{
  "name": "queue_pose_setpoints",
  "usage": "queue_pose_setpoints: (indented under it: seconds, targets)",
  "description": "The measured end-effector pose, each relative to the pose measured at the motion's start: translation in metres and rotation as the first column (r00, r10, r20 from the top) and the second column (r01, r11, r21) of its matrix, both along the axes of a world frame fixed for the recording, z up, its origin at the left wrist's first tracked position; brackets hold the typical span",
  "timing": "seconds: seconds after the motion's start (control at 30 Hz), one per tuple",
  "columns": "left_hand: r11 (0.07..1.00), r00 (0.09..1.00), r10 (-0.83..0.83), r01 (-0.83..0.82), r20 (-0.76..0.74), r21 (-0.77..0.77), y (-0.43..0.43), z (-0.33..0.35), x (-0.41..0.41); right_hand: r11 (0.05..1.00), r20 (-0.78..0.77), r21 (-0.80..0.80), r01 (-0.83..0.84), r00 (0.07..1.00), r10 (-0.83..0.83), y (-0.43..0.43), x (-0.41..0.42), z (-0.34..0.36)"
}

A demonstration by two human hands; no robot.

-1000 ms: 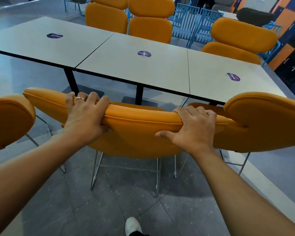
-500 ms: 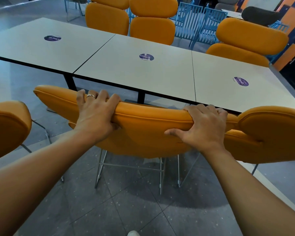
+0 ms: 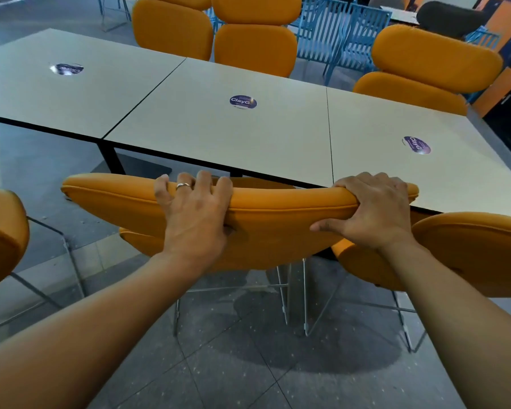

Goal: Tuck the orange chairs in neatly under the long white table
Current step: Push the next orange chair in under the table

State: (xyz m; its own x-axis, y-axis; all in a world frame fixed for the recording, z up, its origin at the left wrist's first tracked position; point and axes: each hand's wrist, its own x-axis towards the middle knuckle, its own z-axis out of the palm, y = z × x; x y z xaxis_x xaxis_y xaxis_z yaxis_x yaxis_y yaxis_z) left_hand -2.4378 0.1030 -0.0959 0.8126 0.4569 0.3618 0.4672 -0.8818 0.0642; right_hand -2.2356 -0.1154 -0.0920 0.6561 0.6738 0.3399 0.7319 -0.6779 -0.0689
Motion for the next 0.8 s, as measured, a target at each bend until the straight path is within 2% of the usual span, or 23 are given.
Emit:
queue_pose_setpoints:
  seconds: [0.4, 0.8]
  targets:
    - [0.999, 0.998, 0.050, -0.050, -0.047, 0.013, 0.037, 0.002, 0.051, 1.000, 0.013, 0.017, -0.019, 1.000, 0.019, 0.039, 0.050, -0.003]
    - [0.998, 0.996, 0.055, -0.055, -0.063, 0.006, 0.043, 0.003, 0.056, 0.999, 0.016, 0.036, -0.032, 0.999, 0.032, 0.045, 0.054, -0.001]
